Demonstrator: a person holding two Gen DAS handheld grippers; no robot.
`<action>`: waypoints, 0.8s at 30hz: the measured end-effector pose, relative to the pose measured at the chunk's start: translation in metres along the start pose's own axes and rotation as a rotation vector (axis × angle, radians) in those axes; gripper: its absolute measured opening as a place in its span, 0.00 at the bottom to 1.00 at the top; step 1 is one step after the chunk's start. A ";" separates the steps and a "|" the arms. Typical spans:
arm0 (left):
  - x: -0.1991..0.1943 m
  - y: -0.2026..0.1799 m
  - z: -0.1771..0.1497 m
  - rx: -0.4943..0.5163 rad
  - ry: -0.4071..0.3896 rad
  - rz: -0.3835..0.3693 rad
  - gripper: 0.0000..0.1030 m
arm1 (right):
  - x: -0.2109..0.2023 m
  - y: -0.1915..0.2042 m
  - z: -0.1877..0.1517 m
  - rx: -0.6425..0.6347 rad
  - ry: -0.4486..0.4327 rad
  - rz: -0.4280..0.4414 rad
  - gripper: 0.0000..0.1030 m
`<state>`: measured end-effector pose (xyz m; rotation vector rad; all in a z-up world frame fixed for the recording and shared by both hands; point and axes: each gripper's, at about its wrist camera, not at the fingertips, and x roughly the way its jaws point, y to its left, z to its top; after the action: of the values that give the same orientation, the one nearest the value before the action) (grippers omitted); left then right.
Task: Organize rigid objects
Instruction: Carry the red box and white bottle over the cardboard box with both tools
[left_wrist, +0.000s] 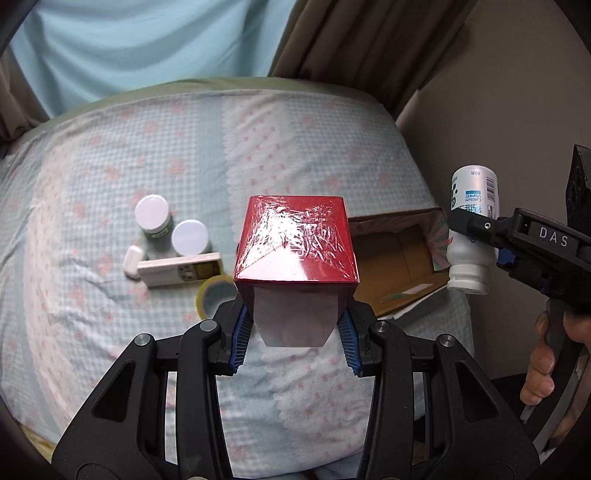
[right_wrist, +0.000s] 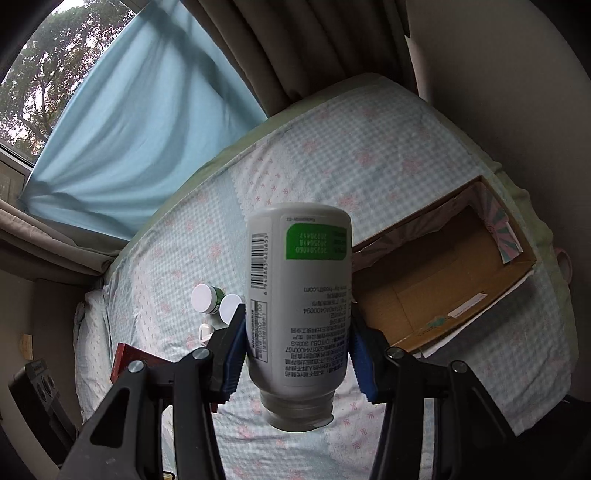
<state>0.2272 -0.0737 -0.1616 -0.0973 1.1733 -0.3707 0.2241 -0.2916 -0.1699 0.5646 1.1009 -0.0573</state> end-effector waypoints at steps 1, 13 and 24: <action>0.001 -0.013 0.002 0.012 -0.003 -0.006 0.37 | -0.006 -0.010 0.002 -0.003 -0.006 0.000 0.45; 0.079 -0.141 0.016 0.014 0.070 -0.043 0.37 | -0.008 -0.142 0.048 -0.072 0.043 -0.104 0.45; 0.213 -0.176 0.022 0.022 0.264 0.023 0.37 | 0.080 -0.218 0.075 -0.266 0.203 -0.165 0.45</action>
<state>0.2776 -0.3121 -0.2936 -0.0157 1.4290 -0.3844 0.2537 -0.4948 -0.3015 0.2439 1.3275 0.0037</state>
